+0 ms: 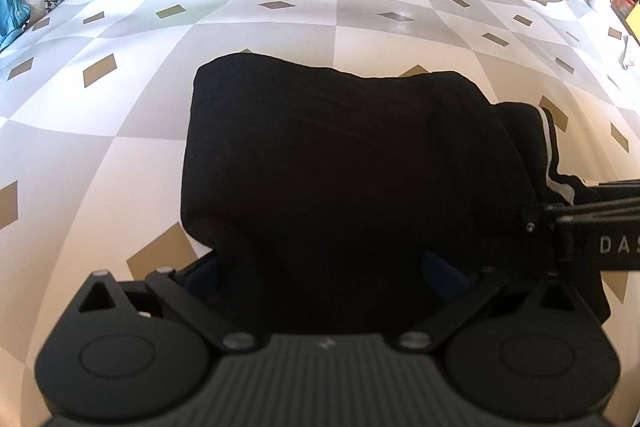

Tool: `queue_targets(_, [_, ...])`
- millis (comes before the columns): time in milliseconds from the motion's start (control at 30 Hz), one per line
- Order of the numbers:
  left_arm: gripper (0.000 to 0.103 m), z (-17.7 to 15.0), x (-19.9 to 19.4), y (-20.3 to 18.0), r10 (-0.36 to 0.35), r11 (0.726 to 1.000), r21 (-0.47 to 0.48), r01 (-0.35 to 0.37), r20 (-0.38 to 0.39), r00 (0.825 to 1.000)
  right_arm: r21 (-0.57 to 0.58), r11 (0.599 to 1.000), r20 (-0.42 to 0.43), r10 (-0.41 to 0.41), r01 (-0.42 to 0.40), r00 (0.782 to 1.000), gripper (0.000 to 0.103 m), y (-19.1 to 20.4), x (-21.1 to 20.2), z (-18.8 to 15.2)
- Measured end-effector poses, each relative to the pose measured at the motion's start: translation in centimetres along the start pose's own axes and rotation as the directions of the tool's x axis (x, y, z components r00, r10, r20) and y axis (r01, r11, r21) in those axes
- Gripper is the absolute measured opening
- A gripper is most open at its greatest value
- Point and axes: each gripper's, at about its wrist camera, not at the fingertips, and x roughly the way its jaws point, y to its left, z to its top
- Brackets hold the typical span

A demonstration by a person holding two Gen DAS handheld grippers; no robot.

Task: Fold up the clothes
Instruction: 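Lift the folded black bundle with both grippers off the table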

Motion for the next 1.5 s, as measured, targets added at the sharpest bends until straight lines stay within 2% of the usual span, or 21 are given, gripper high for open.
queue_targets(767, [0.103,0.4,0.3,0.0,0.006,1.000,-0.002,-0.006,-0.019,1.000,-0.022,1.000,-0.031,0.005,-0.006,0.999,0.068,0.0,0.5,0.7])
queue_targets(967, [0.103,0.2,0.3,-0.1,0.011,1.000,0.007,-0.011,-0.005,1.000,-0.032,0.999,-0.030,-0.006,0.005,1.000,0.069,0.4,0.6,0.6])
queue_targets(1033, [0.103,0.0,0.2,-0.3,0.012,1.000,0.016,-0.012,0.000,1.000,-0.054,0.998,-0.029,-0.019,0.018,0.999,0.067,0.7,0.7,0.6])
queue_targets(1133, [0.097,0.0,0.0,-0.7,0.006,1.000,0.029,-0.006,0.007,1.000,-0.081,0.996,-0.023,-0.025,0.023,0.999,0.061,0.9,0.8,0.5])
queue_targets(1300, [0.077,0.1,-0.4,-1.4,-0.008,0.999,0.048,0.007,0.017,1.000,-0.095,0.995,-0.021,-0.014,0.012,1.000,0.051,1.1,0.8,0.6])
queue_targets(1433, [0.069,0.1,-0.8,-1.9,-0.019,0.998,0.064,0.017,0.025,1.000,-0.107,0.994,-0.022,-0.013,0.010,1.000,0.047,1.2,0.7,0.7])
queue_targets(1500, [0.059,0.1,-0.9,-2.1,-0.025,0.997,0.071,0.023,0.029,0.999,-0.116,0.993,-0.021,-0.011,0.008,1.000,0.044,1.3,0.6,0.7])
